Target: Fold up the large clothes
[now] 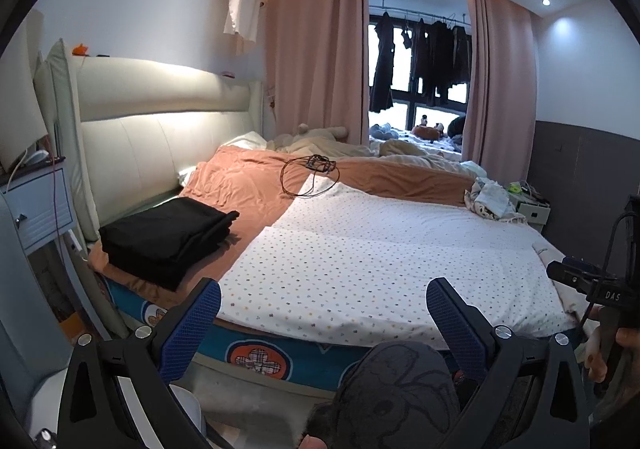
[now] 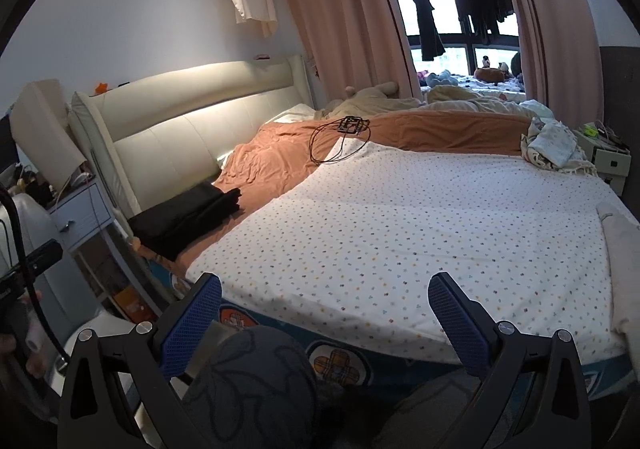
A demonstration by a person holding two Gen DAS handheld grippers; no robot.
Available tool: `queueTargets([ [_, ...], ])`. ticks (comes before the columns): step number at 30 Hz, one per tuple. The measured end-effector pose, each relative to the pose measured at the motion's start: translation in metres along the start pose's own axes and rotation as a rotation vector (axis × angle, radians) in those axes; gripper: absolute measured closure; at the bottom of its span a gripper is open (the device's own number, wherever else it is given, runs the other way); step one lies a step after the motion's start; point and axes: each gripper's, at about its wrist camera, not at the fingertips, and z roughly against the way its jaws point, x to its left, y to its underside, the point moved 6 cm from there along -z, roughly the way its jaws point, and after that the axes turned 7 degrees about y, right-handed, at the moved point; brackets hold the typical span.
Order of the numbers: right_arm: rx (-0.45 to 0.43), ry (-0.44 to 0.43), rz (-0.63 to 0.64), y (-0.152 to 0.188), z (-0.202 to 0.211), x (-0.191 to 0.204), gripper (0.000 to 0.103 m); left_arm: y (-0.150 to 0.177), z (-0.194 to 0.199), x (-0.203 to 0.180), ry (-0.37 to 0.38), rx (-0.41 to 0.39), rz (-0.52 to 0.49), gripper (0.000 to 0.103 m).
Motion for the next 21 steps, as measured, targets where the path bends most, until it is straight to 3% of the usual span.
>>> queueTargets([
  [13,-0.091,0.056,0.009,0.032,0.045,-0.014,0.0,0.021,0.009,-0.025,-0.007,-0.05,-0.028,0.0],
  [21,-0.104,0.072,-0.019,0.038,0.042,-0.022,0.0,0.029,0.003,-0.027,0.009,-0.049,-0.019,0.0],
])
